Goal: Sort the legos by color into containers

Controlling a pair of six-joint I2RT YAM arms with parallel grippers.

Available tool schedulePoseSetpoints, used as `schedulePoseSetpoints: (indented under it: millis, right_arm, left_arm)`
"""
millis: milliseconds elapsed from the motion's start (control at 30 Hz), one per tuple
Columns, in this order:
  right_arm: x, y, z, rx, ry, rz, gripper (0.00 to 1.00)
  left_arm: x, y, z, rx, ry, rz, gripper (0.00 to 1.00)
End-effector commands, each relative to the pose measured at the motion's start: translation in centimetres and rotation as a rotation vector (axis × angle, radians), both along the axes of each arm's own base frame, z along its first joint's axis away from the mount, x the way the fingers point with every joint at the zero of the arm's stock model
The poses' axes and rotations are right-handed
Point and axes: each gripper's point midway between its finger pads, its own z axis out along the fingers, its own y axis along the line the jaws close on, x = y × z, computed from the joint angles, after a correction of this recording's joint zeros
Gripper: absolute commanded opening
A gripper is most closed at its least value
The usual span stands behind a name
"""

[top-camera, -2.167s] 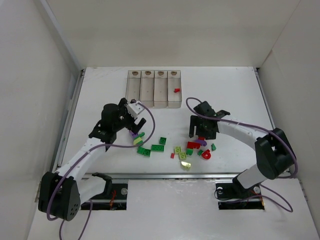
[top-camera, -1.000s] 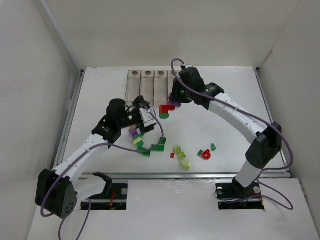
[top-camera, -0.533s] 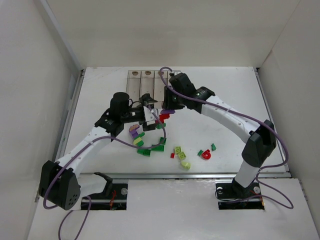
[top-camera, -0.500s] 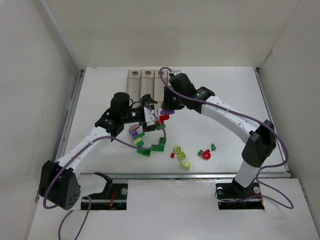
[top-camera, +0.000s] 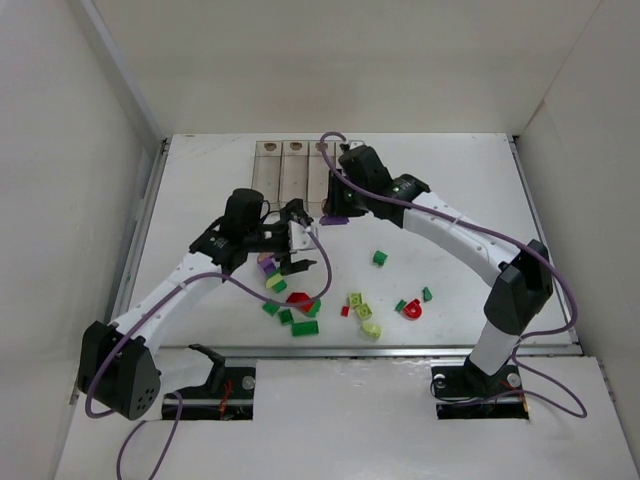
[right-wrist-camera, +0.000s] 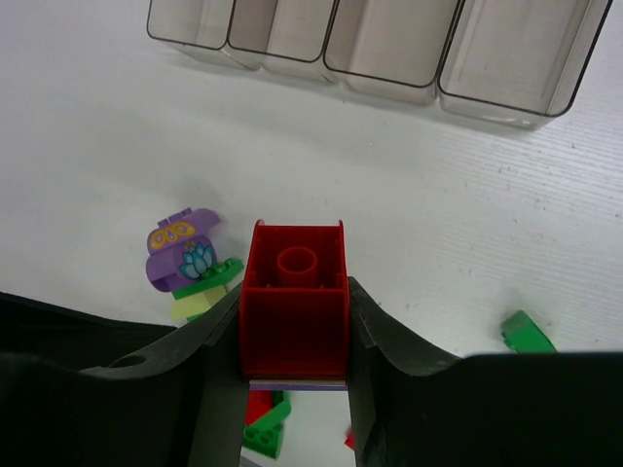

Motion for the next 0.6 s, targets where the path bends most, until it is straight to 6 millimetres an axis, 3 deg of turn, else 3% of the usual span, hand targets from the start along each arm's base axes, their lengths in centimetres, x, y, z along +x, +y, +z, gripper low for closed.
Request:
schedulePoseSetpoints:
  millis: [0, 133, 333, 500, 567]
  right_arm:
    - [1.3, 1.0, 1.1, 0.048, -0.081, -0.019, 0.0]
    - [1.3, 2.4, 1.9, 0.103, -0.065, 0.05, 0.0]
    - [0.1, 4.2, 4.9, 0.239, -0.06, 0.112, 0.0]
    - [-0.7, 4.8, 4.7, 0.281, -0.008, 0.123, 0.0]
    - [-0.9, 5.0, 3.9, 0.287, 0.025, 0.121, 0.0]
  left_arm:
    - [2.1, 0.7, 0.0, -0.012, -0.013, 0.156, 1.0]
    - [4.5, 1.8, 0.3, -0.069, -0.001, 0.358, 1.0]
    - [5.3, 1.3, 2.1, -0.144, -0.059, 0.365, 1.0]
    - [4.8, 0.3, 4.4, -0.202, -0.114, 0.301, 0.77]
    - [4.5, -0.1, 4.4, -0.199, -0.124, 0.278, 0.68]
